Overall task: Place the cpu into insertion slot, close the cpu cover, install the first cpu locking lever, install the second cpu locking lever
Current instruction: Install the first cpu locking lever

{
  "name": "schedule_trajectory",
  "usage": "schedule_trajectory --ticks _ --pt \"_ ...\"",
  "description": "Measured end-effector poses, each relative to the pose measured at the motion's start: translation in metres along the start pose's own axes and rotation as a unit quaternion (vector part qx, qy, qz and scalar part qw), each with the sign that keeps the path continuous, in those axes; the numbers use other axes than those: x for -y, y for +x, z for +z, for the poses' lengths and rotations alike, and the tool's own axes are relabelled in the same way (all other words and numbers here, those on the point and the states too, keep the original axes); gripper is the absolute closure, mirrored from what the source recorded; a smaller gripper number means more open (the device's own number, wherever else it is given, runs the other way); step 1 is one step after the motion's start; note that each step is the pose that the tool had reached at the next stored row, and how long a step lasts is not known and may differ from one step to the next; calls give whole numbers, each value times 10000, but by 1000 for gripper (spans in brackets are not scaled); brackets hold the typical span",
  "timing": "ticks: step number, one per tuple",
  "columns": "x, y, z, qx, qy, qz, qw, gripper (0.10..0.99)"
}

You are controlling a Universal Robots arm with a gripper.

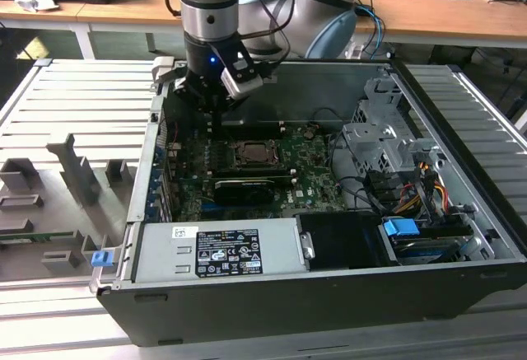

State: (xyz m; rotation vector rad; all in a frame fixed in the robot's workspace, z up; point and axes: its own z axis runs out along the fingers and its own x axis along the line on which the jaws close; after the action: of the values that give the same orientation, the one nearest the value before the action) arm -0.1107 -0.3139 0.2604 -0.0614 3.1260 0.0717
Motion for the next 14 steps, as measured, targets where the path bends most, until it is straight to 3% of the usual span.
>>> schedule_trajectory --ticks 8,14 --pt "-155 43 40 0 0 -5 10000 980" --pt "-170 -55 48 0 0 -5 10000 980"
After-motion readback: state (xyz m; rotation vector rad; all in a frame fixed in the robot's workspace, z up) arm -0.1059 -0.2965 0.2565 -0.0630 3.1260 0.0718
